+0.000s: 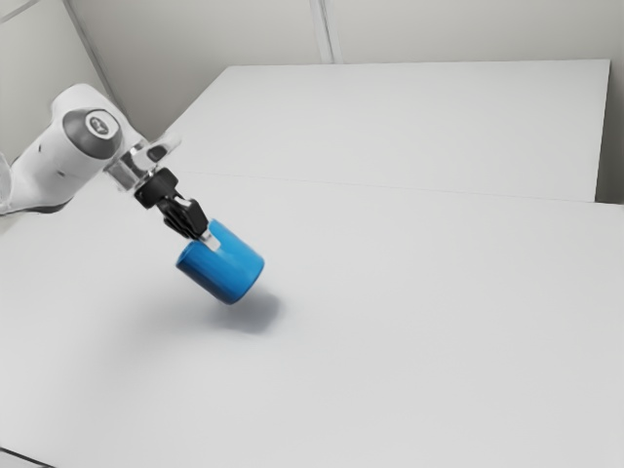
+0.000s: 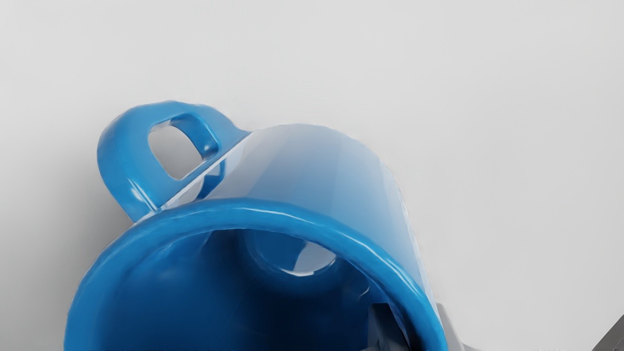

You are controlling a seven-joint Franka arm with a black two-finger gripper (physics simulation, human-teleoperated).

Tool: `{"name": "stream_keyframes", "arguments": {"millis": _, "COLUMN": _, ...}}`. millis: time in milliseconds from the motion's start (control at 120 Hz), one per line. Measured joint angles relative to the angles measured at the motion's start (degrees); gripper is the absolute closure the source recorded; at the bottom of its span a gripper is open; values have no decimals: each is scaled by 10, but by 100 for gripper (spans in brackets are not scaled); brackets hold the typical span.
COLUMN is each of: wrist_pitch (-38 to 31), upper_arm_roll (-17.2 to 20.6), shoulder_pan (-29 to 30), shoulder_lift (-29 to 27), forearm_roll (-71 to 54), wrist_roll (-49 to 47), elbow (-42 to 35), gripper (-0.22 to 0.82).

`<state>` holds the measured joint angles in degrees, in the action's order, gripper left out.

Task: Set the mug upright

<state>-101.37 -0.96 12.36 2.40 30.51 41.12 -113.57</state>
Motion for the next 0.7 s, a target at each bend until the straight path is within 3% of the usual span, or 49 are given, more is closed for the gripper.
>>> {"name": "stream_keyframes", "arguments": {"millis": 175, "wrist_pitch": -58, "upper_arm_roll": 16, "shoulder_pan": -29, "shoulder_lift": 1, "forearm_roll": -141, "wrist_roll": -66, "elbow": 5, "gripper": 79}}
{"name": "stream_keyframes", "arguments": {"millis": 317, "wrist_pitch": -96, "upper_arm_roll": 32, "shoulder_pan": -12, "shoulder_lift": 2, "forearm_roll": -227, "wrist_roll": -120, "elbow": 3, "gripper": 79}}
{"name": "stream_keyframes", "arguments": {"millis": 700, "wrist_pitch": -170, "upper_arm_roll": 72, "shoulder_pan": -9, "shoulder_lift": 27, "forearm_roll": -339, "wrist_roll": -237, "elbow": -19, "gripper": 79}}
